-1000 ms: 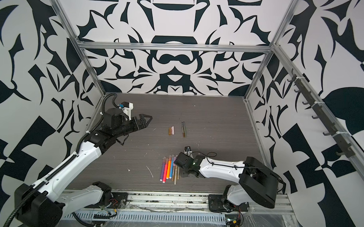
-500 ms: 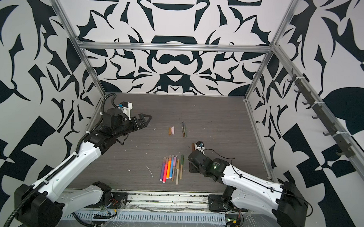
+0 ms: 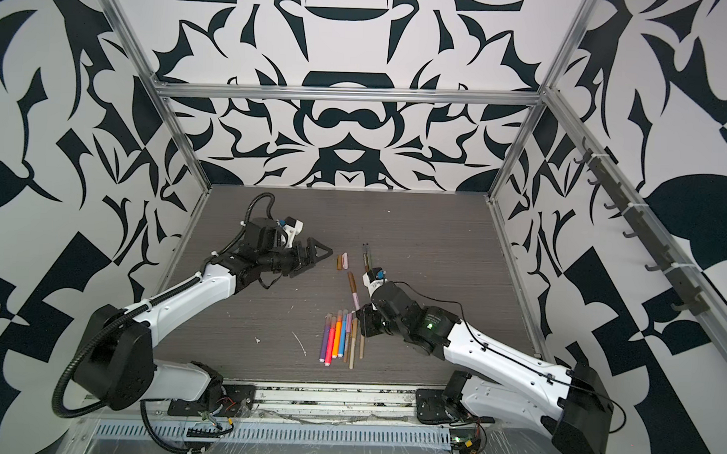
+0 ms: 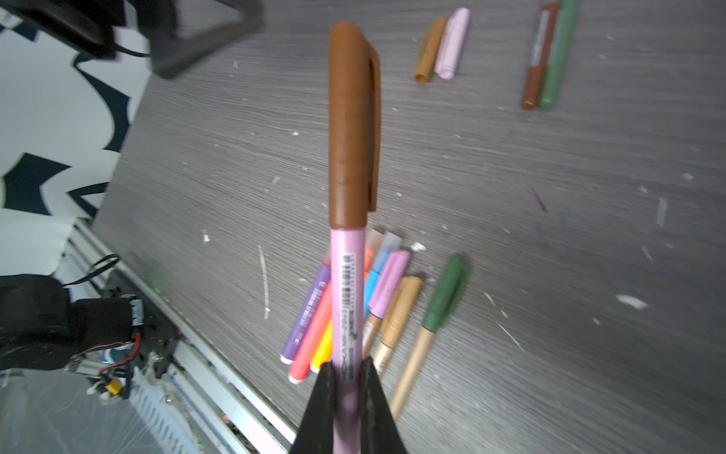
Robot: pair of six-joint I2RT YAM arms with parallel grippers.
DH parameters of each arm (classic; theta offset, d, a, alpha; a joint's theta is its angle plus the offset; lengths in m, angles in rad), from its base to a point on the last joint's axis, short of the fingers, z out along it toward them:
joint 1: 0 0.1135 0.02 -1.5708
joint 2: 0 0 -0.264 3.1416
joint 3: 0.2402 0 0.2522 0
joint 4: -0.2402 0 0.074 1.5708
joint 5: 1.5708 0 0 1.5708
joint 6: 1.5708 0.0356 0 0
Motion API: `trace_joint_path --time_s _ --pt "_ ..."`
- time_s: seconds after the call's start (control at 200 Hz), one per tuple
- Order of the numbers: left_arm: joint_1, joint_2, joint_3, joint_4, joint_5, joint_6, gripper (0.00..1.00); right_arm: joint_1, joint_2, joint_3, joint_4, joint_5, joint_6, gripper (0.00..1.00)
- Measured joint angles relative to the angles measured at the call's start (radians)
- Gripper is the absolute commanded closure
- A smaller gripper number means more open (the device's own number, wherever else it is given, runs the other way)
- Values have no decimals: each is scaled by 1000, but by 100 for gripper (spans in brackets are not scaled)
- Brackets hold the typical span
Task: Open the pen caps
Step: 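Bring the pink pen's brown cap into the left gripper and grasp it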
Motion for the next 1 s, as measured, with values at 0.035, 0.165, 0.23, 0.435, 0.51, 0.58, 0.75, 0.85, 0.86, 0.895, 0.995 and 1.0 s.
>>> trace_joint_path --time_s 0.035,0.165,0.23,0.435,0.51,0.58,0.75,0.85,0.86,0.895,0.995,1.0 --pt "-12 5 0 14 7 -14 1 0 11 8 7 -5 -3 100" --pt "-58 26 0 48 31 -43 1 0 50 40 7 -9 -14 100" --pt "-76 33 0 51 37 -45 1 -2 72 59 7 -8 -18 100" --pt "-103 37 0 71 53 -46 21 -8 120 104 8 -6 -26 100" --pt "-103 37 1 80 61 -53 37 -11 134 117 8 -5 -26 100" --pt "-103 38 2 92 70 -60 47 -15 143 126 8 -5 -27 100" --pt "-103 44 2 113 82 -68 55 -20 148 134 8 -1 -30 100" --pt "-103 47 2 121 88 -72 59 -22 148 135 8 2 -32 100" --pt "-103 48 2 121 89 -74 59 -22 148 135 8 2 -32 100" --pt "-103 48 2 121 90 -75 59 -24 148 135 8 2 -32 100" --pt "-103 49 2 122 94 -75 62 -26 148 138 8 2 -32 100" --pt "-103 49 2 122 94 -75 62 -26 148 138 8 2 -32 100"
